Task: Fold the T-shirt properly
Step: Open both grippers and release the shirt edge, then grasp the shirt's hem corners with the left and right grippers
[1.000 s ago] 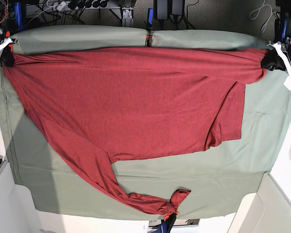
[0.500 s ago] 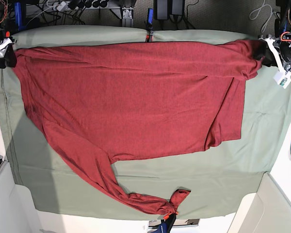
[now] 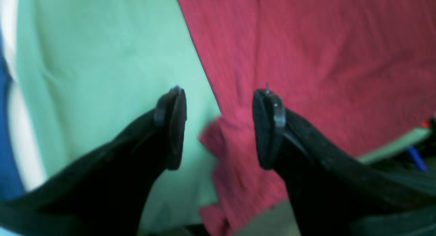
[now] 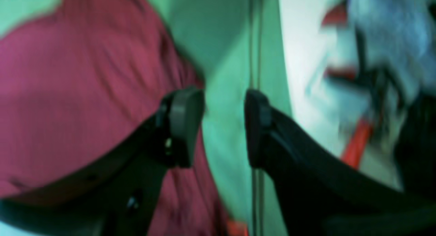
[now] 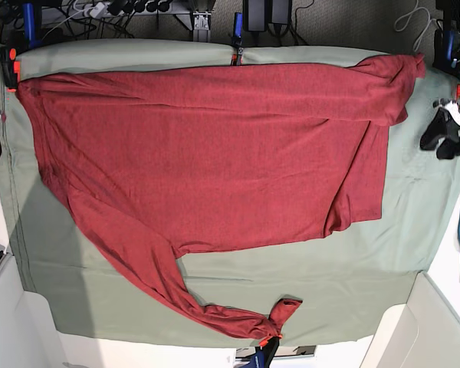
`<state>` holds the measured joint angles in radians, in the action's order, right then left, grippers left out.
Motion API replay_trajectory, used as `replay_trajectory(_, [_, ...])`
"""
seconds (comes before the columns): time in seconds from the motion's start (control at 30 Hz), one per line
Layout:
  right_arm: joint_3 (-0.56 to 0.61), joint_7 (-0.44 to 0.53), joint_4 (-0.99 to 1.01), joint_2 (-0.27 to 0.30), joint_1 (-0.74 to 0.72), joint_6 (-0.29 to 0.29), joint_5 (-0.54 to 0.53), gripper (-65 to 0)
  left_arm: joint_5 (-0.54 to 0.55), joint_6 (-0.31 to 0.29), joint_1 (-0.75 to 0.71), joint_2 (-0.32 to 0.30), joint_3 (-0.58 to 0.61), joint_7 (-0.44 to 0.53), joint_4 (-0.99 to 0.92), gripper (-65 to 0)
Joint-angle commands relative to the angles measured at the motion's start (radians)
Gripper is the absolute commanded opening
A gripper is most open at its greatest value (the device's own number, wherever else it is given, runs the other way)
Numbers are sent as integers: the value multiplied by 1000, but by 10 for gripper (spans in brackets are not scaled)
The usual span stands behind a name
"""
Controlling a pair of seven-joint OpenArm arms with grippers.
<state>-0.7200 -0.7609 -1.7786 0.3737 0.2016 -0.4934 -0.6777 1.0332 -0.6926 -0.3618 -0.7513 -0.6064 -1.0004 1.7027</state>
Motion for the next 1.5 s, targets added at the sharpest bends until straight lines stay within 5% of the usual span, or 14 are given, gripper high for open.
replay_trajectory(0.0, [-4, 26, -6, 19, -31, 2, 2, -408, -1, -6, 21, -26, 10, 27, 11, -310])
replay_trajectory(0.23, [111, 72, 102, 20, -246, 61, 136, -408, -166, -6, 222, -25, 248, 133, -110, -310])
replay_trajectory(0.5, [261, 113, 448, 19, -533, 70, 185, -408, -178, -6, 536, -18, 431, 152, -456, -310])
replay_trajectory(0.9, [542, 178, 909, -29, -777, 67, 248, -407, -226, -6, 804, 72, 483, 179, -827, -310])
replay_trajectory(1.03, [560, 177, 923, -55, -773, 66, 252, -408, -329, 34, 847, 105, 483, 255, -950, -310])
replay_trajectory(1.47, [560, 159, 922, -58, -772, 59, 239, -408, -414, 53, 871, 187, 483, 339, -1067, -310])
